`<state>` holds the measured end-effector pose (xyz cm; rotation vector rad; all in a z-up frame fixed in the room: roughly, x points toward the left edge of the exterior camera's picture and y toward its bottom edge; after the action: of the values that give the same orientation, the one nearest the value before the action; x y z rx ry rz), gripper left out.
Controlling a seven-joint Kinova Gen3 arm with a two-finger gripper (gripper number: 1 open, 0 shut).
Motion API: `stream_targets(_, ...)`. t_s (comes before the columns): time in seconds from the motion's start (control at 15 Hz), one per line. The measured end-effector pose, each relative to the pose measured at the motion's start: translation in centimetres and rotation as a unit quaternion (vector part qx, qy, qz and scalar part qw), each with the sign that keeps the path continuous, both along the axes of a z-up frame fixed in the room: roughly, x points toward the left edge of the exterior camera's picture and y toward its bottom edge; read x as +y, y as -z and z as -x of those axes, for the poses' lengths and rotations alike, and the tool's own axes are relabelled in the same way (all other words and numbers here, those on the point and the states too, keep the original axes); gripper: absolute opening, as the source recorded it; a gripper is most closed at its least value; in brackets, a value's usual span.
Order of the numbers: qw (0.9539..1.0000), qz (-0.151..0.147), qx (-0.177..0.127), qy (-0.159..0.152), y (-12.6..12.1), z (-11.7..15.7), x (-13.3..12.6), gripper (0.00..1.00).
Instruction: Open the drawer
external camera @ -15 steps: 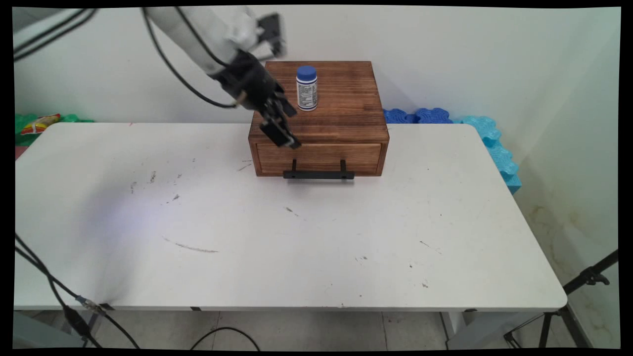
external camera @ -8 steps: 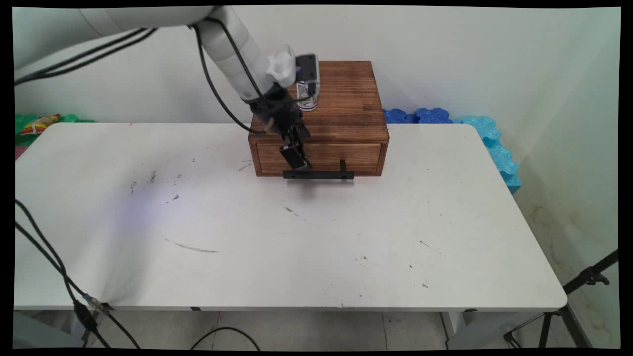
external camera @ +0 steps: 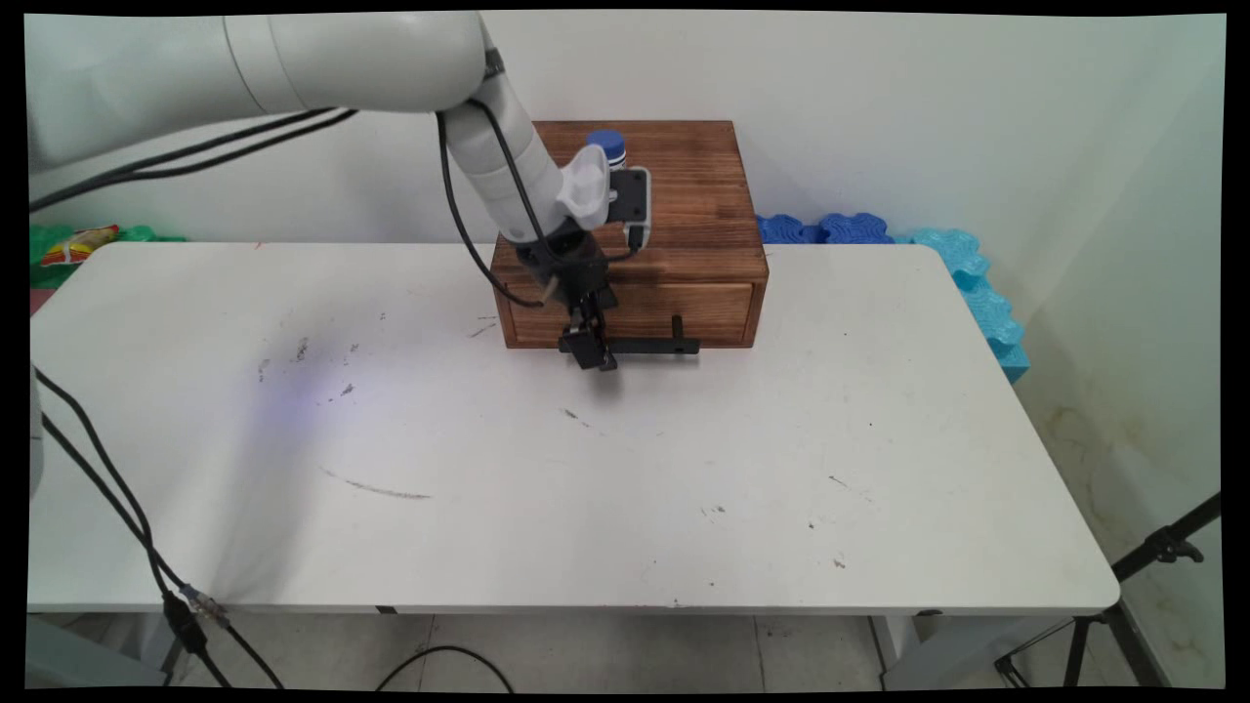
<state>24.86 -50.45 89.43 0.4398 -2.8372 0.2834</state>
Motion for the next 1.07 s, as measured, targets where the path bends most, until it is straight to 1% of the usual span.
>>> stream_targets(0.47,1.0,-0.008,-0.005,0.002,2.8,0.8,-0.1,1.0)
stream_targets(1.07,0.9997,0.002,0.022,-0.011,5.8,2.0,-1.1,1.0)
